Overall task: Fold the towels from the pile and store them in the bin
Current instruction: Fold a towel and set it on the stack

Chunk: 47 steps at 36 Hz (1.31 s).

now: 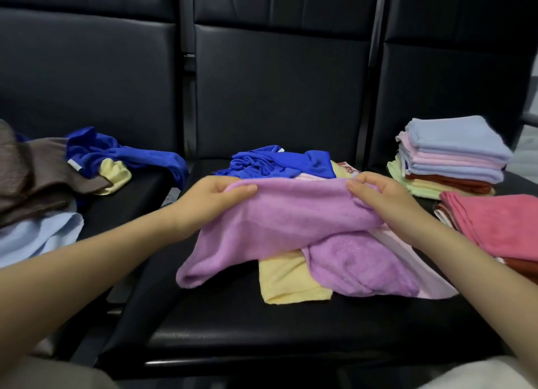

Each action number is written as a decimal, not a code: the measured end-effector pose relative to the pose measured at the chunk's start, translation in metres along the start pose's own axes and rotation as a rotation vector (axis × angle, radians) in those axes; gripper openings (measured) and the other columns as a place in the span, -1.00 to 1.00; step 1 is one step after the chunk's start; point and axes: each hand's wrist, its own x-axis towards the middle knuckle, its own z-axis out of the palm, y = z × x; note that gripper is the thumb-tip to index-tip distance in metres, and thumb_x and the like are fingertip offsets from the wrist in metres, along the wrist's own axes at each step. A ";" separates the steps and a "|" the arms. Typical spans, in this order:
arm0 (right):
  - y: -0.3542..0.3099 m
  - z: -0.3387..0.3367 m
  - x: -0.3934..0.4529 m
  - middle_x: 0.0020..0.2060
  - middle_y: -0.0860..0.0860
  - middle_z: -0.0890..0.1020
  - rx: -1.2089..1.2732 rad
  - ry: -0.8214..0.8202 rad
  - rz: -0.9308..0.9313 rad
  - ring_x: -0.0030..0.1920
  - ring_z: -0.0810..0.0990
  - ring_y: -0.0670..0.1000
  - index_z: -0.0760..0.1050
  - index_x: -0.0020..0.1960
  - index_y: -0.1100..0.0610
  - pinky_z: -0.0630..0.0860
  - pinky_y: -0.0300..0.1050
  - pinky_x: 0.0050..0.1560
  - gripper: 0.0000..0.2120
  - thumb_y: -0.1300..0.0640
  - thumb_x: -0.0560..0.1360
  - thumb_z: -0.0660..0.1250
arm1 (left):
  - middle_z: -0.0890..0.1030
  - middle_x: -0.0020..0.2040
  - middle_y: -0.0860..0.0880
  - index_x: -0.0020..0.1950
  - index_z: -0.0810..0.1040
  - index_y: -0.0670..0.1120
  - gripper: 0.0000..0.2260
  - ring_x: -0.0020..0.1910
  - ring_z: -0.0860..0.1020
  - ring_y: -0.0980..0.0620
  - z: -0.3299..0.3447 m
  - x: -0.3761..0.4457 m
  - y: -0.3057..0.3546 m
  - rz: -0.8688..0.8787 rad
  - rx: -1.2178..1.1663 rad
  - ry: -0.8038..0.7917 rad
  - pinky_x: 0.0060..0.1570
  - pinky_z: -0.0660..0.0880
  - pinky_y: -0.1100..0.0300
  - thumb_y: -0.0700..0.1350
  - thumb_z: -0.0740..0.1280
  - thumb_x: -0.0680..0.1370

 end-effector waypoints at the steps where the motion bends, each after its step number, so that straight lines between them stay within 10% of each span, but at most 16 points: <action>1: -0.003 0.001 -0.001 -0.45 -0.17 0.46 -0.053 -0.034 -0.018 -0.42 0.40 -0.25 0.47 -0.25 0.12 0.33 -0.43 -0.32 -0.76 0.11 0.58 0.32 | 0.69 -0.03 -0.15 0.07 0.65 -0.19 -0.70 -0.10 0.61 0.04 -0.003 0.002 0.000 -0.026 -0.094 0.041 -0.09 0.53 0.18 0.03 0.33 0.56; 6: -0.009 0.007 -0.004 -0.34 -0.23 0.55 -0.220 -0.226 0.036 -0.33 0.46 -0.27 0.58 -0.16 0.01 0.41 -0.41 -0.25 -0.85 -0.01 0.41 0.52 | 0.70 -0.13 0.00 -0.03 0.63 -0.07 -0.82 -0.14 0.63 0.10 -0.027 0.015 -0.004 -0.124 -0.337 0.349 -0.15 0.54 0.27 -0.02 0.29 0.60; 10: -0.006 0.012 -0.005 -0.54 -0.10 0.48 -0.201 -0.357 0.145 -0.51 0.43 -0.18 0.52 -0.18 0.38 0.38 -0.38 -0.41 -0.76 0.20 0.46 0.47 | 0.65 -0.06 0.04 -0.04 0.61 -0.01 -0.85 -0.06 0.59 0.11 -0.041 0.023 -0.008 -0.216 -0.401 0.475 -0.10 0.48 0.22 0.03 0.32 0.58; 13: -0.009 0.015 -0.004 -0.38 0.01 0.65 0.092 -0.263 0.150 -0.38 0.57 -0.14 0.59 -0.10 0.20 0.48 -0.38 -0.32 -0.95 0.27 0.52 0.36 | 0.70 -0.14 0.05 -0.03 0.61 -0.04 -0.84 -0.08 0.63 0.10 -0.043 0.026 -0.009 -0.230 -0.434 0.407 -0.12 0.50 0.23 0.02 0.33 0.57; 16: -0.011 0.010 0.009 0.02 0.14 0.70 0.581 -0.164 0.193 0.01 0.67 0.02 0.55 0.19 0.24 0.61 -0.22 -0.03 -0.74 0.21 0.53 0.25 | 0.71 -0.18 0.05 0.01 0.61 -0.08 -0.82 -0.17 0.67 0.14 -0.048 0.030 -0.006 -0.236 -0.465 0.339 -0.19 0.55 0.27 0.00 0.29 0.60; 20: -0.017 0.003 0.041 -0.04 0.09 0.70 0.775 -0.026 0.294 0.00 0.66 -0.01 0.57 0.11 0.22 0.61 -0.17 -0.04 -0.76 0.15 0.63 0.16 | 0.68 0.08 -0.07 0.16 0.62 -0.14 -0.73 0.07 0.62 0.00 -0.060 0.046 -0.010 -0.236 -0.383 0.350 0.02 0.52 0.16 -0.01 0.33 0.57; 24: -0.023 -0.005 0.091 -0.25 0.02 0.68 0.760 0.107 0.329 -0.15 0.64 -0.06 0.55 -0.16 0.15 0.53 -0.15 -0.08 -0.80 0.15 0.61 0.25 | 0.70 0.03 -0.06 0.04 0.68 -0.06 -0.73 0.05 0.63 -0.05 -0.072 0.074 -0.011 -0.214 -0.211 0.363 0.13 0.54 0.04 0.04 0.46 0.42; 30: -0.045 -0.018 0.174 -0.32 0.01 0.62 0.647 0.287 0.248 -0.29 0.60 -0.04 0.56 -0.18 0.13 0.54 -0.22 -0.28 -0.84 0.26 0.55 0.29 | 0.54 -0.20 -0.02 -0.12 0.58 -0.08 -0.92 -0.23 0.46 0.05 -0.092 0.143 0.004 -0.052 -0.013 0.617 -0.29 0.40 0.22 -0.08 0.38 0.53; 39: 0.018 0.029 0.200 -0.41 0.07 0.37 -0.036 0.333 0.461 -0.45 0.37 0.06 0.34 -0.29 0.17 0.34 -0.22 -0.41 -0.83 0.25 0.49 0.17 | 0.55 0.27 -0.11 0.41 0.40 -0.08 -0.55 0.23 0.51 -0.14 -0.076 0.176 -0.050 -0.314 0.404 0.591 0.17 0.44 0.07 0.01 0.31 0.55; 47: 0.039 0.034 0.113 -0.34 0.04 0.49 -0.171 0.301 0.289 -0.26 0.43 0.03 0.43 -0.30 0.22 0.35 -0.08 -0.17 -0.76 0.15 0.50 0.27 | 0.53 -0.29 0.02 -0.23 0.48 -0.11 -0.76 -0.28 0.50 0.01 -0.018 0.086 -0.056 -0.229 0.401 0.410 -0.25 0.44 0.12 0.00 0.30 0.56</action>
